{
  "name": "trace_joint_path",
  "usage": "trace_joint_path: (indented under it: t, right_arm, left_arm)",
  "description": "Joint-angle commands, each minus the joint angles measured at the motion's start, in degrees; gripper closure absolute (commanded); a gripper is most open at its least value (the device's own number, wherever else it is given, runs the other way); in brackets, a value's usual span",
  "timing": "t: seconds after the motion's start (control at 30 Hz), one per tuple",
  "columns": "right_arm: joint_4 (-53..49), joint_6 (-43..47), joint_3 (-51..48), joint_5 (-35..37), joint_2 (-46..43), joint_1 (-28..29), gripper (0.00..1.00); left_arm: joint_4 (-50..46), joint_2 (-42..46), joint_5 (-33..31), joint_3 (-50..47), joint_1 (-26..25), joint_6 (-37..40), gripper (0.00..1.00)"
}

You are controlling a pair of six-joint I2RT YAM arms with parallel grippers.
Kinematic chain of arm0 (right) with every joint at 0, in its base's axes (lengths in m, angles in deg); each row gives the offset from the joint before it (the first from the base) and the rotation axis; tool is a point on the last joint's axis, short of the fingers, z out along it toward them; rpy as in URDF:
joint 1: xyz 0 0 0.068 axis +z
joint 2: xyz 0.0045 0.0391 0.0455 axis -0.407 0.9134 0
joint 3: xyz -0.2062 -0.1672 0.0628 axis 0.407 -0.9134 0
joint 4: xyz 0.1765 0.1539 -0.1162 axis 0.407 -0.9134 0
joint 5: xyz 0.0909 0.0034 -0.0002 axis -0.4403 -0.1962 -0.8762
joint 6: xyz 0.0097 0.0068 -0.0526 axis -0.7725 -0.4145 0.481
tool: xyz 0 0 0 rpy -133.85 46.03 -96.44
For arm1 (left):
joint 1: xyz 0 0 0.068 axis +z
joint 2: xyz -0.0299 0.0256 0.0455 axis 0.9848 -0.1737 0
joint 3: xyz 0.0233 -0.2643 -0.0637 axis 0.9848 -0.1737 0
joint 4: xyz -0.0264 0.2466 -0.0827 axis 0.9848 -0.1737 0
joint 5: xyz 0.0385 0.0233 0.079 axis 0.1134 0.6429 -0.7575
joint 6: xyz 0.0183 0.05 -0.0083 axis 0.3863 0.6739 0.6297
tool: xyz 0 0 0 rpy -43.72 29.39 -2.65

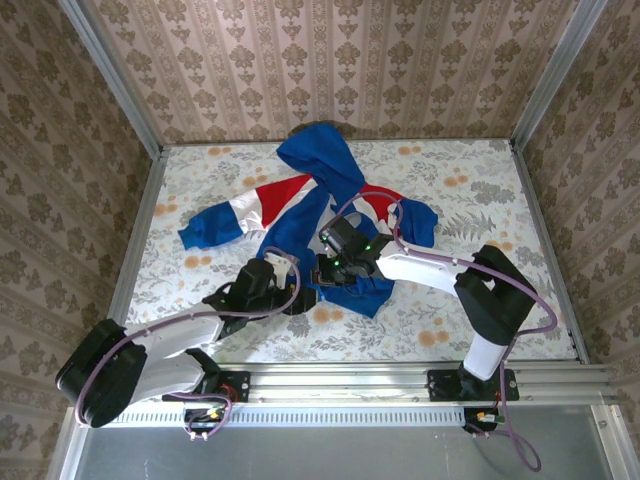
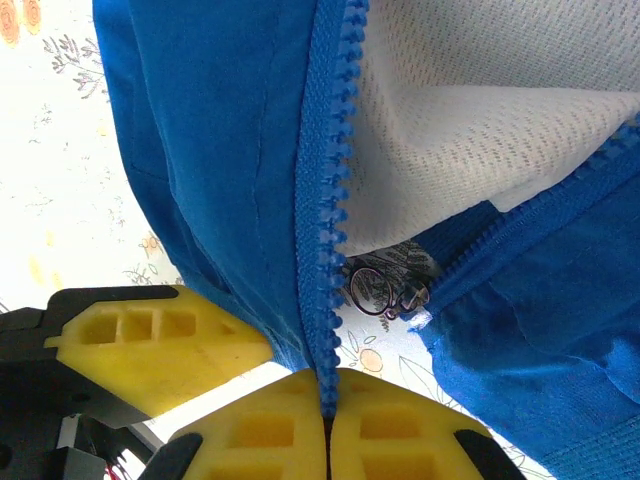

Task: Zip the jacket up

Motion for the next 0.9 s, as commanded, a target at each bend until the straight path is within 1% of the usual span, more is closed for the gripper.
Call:
trace_joint_path:
  t: [0.0,0.23,0.33,0.37,0.43,0.5,0.53,0.57,0.63,0.73,0.87]
  right_arm:
    - [-1.75,-0.82,1.88,0.23,1.13,0.33,0.93]
    - [0.34,-1.78,0.84,-1.28,1.26,0.30,0.95]
    - [3.70,-2.59,-0.55,-3.48,1.18,0.14,0.96]
    - [4.62,-2.95,-0.95,-3.86,1.17,0.12,0.97]
    - [5.53,-3.52,-1.44,-4.22,1.20,0.00,0.97]
    - [5.87,-3.74,-1.99,-4.25,1.16,-0.11,0.96]
    - [6.03,-3.85,-2.18,-4.17,1.01,-0.15,0.95]
    - [6.13,-3.93,-2.45,-4.16,0.95,-0.35,0.93]
    - [6.25,-3.99,-2.79,-4.09,0.63,-0.42,0.86]
    - [7.60,-3.79,-3.86,-3.95,-0.29,-0.71,0.73]
    - [12.10,-3.28,-6.42,-5.29,-2.00,-1.37,0.57]
  left_arm:
    - [5.34,-1.48,1.42,-1.10,-0.24,-1.60,0.40]
    - [10.20,-5.28,2.89,-1.51,-0.35,-4.73,0.41]
    - [11.57,-6.86,3.80,-1.60,-0.13,-5.91,0.43]
    - [12.05,-7.37,4.41,-1.60,0.08,-6.22,0.45]
    - [13.05,-8.16,5.88,-1.73,0.91,-6.89,0.58]
    - [14.43,-8.49,7.48,-2.10,2.12,-7.98,0.76]
    - [15.12,-8.49,8.07,-2.36,2.60,-8.39,0.83]
    - [15.68,-8.42,8.79,-2.63,3.23,-8.80,0.90]
    - [16.14,-7.99,10.11,-2.96,4.38,-9.12,0.99]
    - [15.43,-6.86,11.71,-3.18,5.40,-9.13,1.00]
    - [13.39,-4.80,13.73,-3.36,6.84,-8.56,1.00]
